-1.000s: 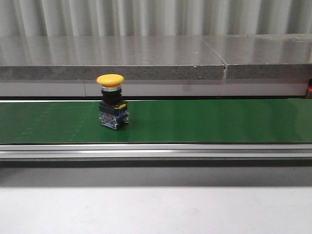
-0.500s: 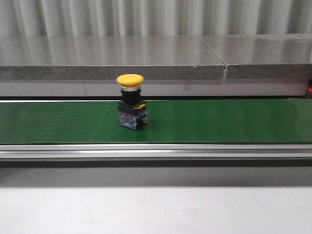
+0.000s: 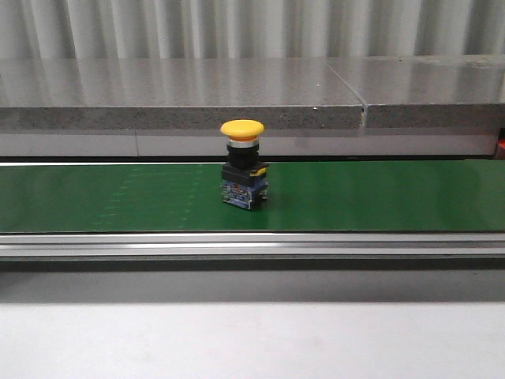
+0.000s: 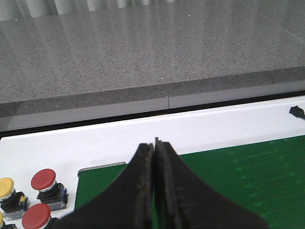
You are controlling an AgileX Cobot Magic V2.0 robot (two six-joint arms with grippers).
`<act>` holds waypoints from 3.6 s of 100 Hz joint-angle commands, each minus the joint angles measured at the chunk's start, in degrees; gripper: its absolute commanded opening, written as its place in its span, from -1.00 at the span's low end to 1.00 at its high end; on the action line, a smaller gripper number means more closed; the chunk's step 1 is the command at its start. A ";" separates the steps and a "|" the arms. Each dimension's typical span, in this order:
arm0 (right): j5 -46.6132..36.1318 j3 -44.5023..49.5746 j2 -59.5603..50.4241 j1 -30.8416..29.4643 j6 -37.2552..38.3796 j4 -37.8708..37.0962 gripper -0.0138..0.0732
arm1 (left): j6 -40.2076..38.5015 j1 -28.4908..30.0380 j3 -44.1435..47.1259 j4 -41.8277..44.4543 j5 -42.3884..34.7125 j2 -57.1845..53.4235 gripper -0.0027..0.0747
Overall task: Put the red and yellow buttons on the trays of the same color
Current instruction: 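Carry the red button into the red tray and open the right gripper, then grasp the yellow button at the belt's end with the right gripper, then place the yellow button into the yellow tray and release it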
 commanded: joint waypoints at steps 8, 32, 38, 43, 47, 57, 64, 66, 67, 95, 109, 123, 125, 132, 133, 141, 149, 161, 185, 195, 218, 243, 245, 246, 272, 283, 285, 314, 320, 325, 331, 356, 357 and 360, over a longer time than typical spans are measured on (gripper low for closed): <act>0.38 -3.70 -7.43 -0.27 -0.74 0.38 0.73 | -0.09 -0.45 -1.62 -0.57 -4.20 0.15 -0.98; 6.03 -3.60 -15.10 -0.27 -0.79 0.38 0.73 | -0.09 -0.45 -1.62 -0.57 -4.20 0.15 -0.98; 7.94 -3.09 -16.86 -0.16 -1.15 0.38 0.73 | -0.09 -0.45 -1.62 -0.57 -4.20 0.15 -0.98; 9.00 -1.87 -18.36 -0.02 -1.50 0.38 0.73 | -0.09 -0.45 -1.62 -0.57 -4.20 0.15 -0.98; 9.11 -0.16 -19.60 0.24 -1.69 0.38 0.73 | -0.09 -0.45 -1.62 -0.57 -4.20 0.15 -0.98; 8.36 5.16 -23.68 1.39 -2.78 0.38 0.73 | -0.09 -0.45 -1.62 -0.57 -4.20 0.15 -0.98; 7.28 9.71 -26.62 2.67 -3.68 0.38 0.73 | -0.09 -0.45 -1.62 -0.57 -4.20 0.15 -0.98; 7.00 11.19 -27.50 3.12 -3.75 0.38 0.73 | -0.09 -0.45 -1.62 -0.57 -4.20 0.15 -0.98; 6.70 11.68 -27.81 3.43 -3.84 0.38 0.73 | -0.09 -0.45 -1.62 -0.57 -4.20 0.15 -0.98; 4.17 26.96 -37.15 11.88 -6.25 0.38 0.73 | -0.09 -0.45 -1.62 -0.57 -4.20 0.15 -0.98; 8.12 30.00 -38.52 17.51 -6.25 0.38 0.73 | -0.09 -0.45 -1.62 -0.57 -4.20 0.15 -0.98; 9.42 32.02 -38.52 23.47 -7.54 0.38 0.73 | -0.09 -0.45 -1.62 -0.57 -4.20 0.15 -0.98; 9.42 32.29 -38.52 24.29 -7.77 0.38 0.73 | -0.09 -0.45 -1.62 -0.57 -4.20 0.15 -0.98; 9.47 32.98 -38.52 26.78 -8.54 0.38 0.73 | -0.09 -0.45 -1.62 -0.57 -4.20 0.15 -0.98; 9.56 33.07 -38.52 27.01 -8.61 0.38 0.73 | -0.09 -0.45 -1.62 -0.57 -4.20 0.15 -0.98; 10.74 33.15 -38.05 29.13 -9.04 0.38 0.73 | -0.09 -0.45 -1.62 -0.57 -4.20 0.15 -0.98; 11.78 33.15 -37.98 31.06 -10.36 0.38 0.73 | -0.09 -0.45 -1.62 -0.57 -4.20 0.15 -0.98; 12.39 33.15 -37.98 33.35 -11.85 0.38 0.73 | -0.09 -0.45 -1.62 -0.57 -4.20 0.15 -0.98; 8.87 33.15 -37.98 36.45 -11.91 0.43 0.73 | -0.09 -0.45 -1.62 -0.57 -4.20 0.15 -0.98; 6.81 33.15 -37.98 37.07 -12.08 0.43 0.73 | -0.09 -0.45 -1.62 -0.57 -4.20 0.15 -0.98; 4.08 33.15 -37.93 37.13 -12.18 0.43 0.73 | -0.09 -0.45 -1.62 -0.57 -4.20 0.15 -0.98; 2.30 32.86 -35.34 37.13 -13.42 -1.21 0.73 | -0.09 -0.45 -1.62 -0.57 -4.20 0.15 -0.98; 2.31 32.86 -34.84 37.13 -13.42 -1.65 0.73 | -0.09 -0.45 -1.62 -0.57 -4.20 0.15 -0.98; 2.31 32.86 -34.71 37.13 -13.42 -1.95 0.73 | -0.09 -0.45 -1.62 -0.57 -4.20 0.15 -0.98; 1.17 32.86 -31.38 37.13 -13.42 -3.29 0.51 | -0.09 -0.45 -1.62 -0.57 -4.20 0.15 -0.98; 2.63 32.86 -31.31 37.13 -13.42 -3.29 0.08 | -0.09 -0.45 -1.62 -0.57 -4.20 0.15 -0.98; 3.07 32.86 -31.31 37.13 -13.42 -3.34 -0.01 | -0.09 -0.45 -1.62 -0.57 -4.20 0.15 -0.98; 5.77 32.69 -32.68 34.92 -7.22 -4.19 -0.38 | -0.09 -0.45 -1.62 -0.57 -4.20 0.15 -0.98; 6.28 32.55 -33.72 33.82 -5.61 -4.91 -0.38 | -0.09 -0.45 -1.62 -0.57 -4.20 0.15 -0.98; 7.15 32.26 -34.77 32.50 -4.31 -5.66 -0.38 | -0.09 -0.45 -1.62 -0.57 -4.20 0.15 -0.98; 7.66 32.19 -36.10 30.76 -3.18 -6.36 -0.38 | -0.09 -0.45 -1.62 -0.57 -4.20 0.15 -0.98; 7.91 32.19 -41.77 17.10 1.86 -8.89 -0.38 | -0.09 -0.45 -1.62 -0.57 -4.20 0.15 -0.98; 7.81 32.19 -41.78 16.00 2.07 -8.89 -0.38 | -0.09 -0.45 -1.62 -0.57 -4.20 0.15 -0.98; 7.60 32.19 -42.11 13.72 2.43 -8.89 -0.38 | -0.09 -0.45 -1.62 -0.57 -4.20 0.15 -0.98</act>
